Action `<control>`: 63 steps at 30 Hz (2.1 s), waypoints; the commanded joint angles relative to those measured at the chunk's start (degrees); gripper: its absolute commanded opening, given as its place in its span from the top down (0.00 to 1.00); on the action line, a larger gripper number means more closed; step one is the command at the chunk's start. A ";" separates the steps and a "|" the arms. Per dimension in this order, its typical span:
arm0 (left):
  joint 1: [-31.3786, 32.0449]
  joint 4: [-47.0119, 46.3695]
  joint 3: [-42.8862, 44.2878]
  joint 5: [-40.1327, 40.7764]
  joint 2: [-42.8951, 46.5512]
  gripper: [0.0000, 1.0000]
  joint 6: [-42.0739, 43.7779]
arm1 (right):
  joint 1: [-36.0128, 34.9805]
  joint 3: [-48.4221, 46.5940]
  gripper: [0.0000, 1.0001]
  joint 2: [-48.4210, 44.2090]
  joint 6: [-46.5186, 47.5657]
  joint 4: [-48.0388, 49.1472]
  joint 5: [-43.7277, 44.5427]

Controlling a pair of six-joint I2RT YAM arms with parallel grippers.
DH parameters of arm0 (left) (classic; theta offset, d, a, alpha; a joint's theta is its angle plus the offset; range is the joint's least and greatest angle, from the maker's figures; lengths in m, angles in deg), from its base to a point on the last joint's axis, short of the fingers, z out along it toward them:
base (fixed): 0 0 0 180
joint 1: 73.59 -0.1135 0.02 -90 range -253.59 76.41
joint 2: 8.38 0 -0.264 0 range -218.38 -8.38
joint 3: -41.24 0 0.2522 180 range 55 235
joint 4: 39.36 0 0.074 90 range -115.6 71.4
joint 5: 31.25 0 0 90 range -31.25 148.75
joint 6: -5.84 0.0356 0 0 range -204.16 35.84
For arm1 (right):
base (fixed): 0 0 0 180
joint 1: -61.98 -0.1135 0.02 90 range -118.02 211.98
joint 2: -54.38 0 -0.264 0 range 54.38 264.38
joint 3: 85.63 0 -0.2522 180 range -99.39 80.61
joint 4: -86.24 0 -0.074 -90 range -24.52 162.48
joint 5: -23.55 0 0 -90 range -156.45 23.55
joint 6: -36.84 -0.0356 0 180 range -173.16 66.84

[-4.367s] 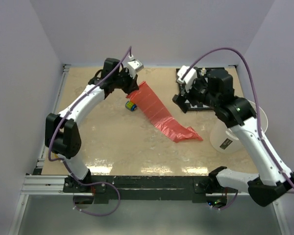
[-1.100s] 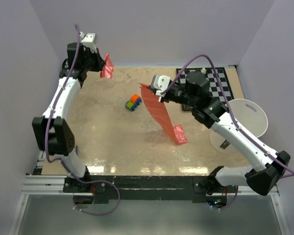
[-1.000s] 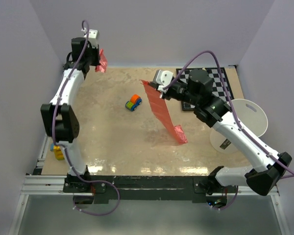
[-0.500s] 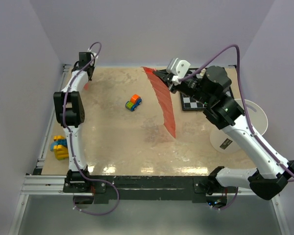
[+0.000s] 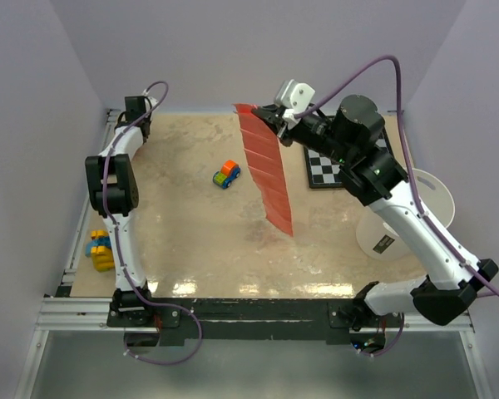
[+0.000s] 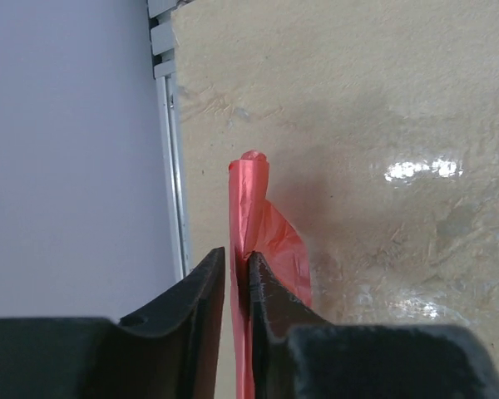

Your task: Put the trash bags into the trash bin

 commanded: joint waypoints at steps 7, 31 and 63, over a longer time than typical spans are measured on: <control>0.18 -0.37 -1.10 -7.29 4.02 0.59 4.14 | -0.02 -19.43 1.00 11.50 2.78 -11.18 1.03; 22.14 -23.73 -48.90 -75.21 56.41 0.00 -11.50 | 2.35 -29.80 1.00 8.07 -9.51 11.41 1.04; 34.19 -17.27 -46.27 -78.74 50.42 0.22 -7.93 | 4.63 -24.98 1.00 8.08 -8.63 18.70 8.15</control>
